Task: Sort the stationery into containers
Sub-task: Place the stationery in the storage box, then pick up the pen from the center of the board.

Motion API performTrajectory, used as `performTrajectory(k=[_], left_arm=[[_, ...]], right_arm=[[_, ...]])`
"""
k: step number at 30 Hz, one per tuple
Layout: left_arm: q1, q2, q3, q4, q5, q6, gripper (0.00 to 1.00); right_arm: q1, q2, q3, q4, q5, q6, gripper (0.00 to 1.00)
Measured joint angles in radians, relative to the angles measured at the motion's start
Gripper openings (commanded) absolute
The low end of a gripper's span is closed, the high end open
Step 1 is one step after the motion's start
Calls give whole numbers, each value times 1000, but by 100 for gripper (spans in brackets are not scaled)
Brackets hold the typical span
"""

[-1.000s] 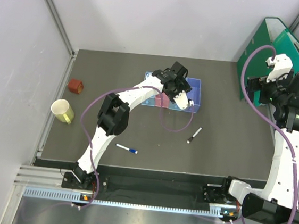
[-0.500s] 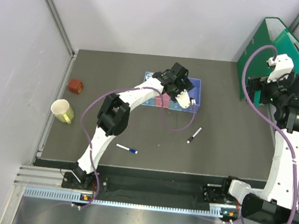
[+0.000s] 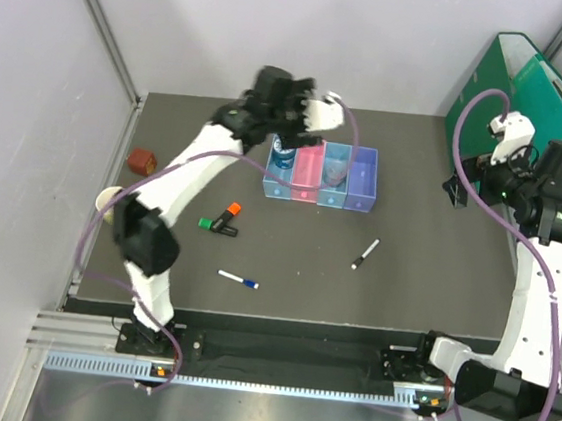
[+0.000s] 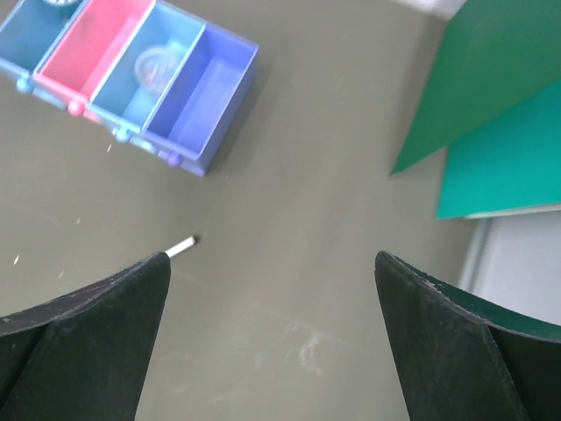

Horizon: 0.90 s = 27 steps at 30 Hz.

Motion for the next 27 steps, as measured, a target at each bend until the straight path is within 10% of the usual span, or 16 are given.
performTrajectory(k=[13, 27], left_arm=[[130, -649, -835, -198, 96, -248, 94], [285, -391, -846, -110, 68, -375, 90]], right_arm=[[368, 10, -195, -93, 131, -77, 100], [372, -40, -204, -115, 201, -112, 100]])
